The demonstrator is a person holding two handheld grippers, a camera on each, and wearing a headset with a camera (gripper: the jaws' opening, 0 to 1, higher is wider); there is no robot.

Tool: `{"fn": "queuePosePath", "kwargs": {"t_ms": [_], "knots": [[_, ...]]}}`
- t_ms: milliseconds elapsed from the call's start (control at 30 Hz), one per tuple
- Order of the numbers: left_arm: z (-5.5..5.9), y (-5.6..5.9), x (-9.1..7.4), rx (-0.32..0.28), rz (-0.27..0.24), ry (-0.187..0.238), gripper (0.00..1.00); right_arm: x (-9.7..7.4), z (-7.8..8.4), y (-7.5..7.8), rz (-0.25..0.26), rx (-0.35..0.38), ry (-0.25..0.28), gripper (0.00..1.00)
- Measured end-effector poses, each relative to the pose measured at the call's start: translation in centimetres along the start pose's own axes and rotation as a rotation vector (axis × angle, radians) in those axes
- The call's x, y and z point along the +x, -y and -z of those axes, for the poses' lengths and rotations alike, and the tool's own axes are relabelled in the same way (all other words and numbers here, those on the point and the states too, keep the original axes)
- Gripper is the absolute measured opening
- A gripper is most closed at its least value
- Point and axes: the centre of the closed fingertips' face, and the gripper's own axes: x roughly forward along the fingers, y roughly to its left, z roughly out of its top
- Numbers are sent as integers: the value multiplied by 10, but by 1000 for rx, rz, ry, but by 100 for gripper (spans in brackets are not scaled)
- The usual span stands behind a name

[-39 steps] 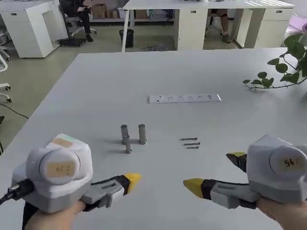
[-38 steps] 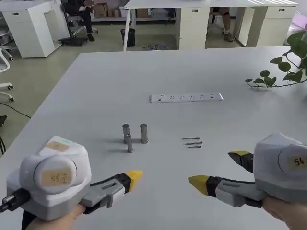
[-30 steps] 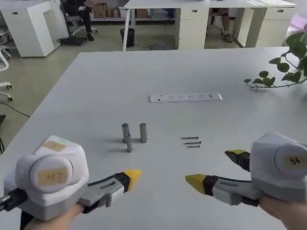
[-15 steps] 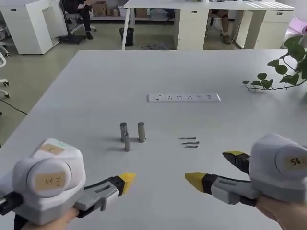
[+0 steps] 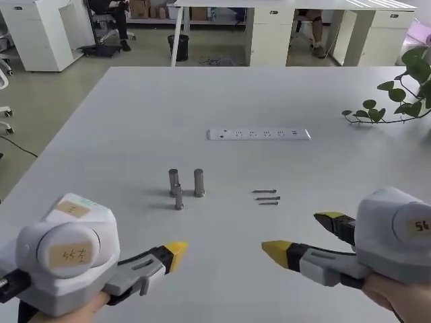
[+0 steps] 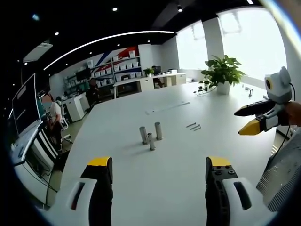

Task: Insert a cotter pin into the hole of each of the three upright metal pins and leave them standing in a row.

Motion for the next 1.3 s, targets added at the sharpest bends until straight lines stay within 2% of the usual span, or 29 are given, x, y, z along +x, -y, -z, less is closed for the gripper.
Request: {"fn": "queuePosePath", "kwargs": {"t_ms": [433, 867, 1067, 1200, 1300], "knots": [[-2, -4, 0, 4, -9, 7, 77, -1, 0, 0, 0, 13, -2, 65], [1, -2, 5, -14, 17, -7, 76, 1, 0, -5, -28, -2, -6, 69], [1, -10, 21, -44, 35, -13, 68, 6, -3, -3, -40, -2, -5, 69], [3, -16, 37, -36, 44, -26, 62, 11, -6, -1, -49, 1, -1, 69], [4, -19, 53, -54, 67, -27, 56, 17, -6, 1, -61, -7, -11, 69]]}}
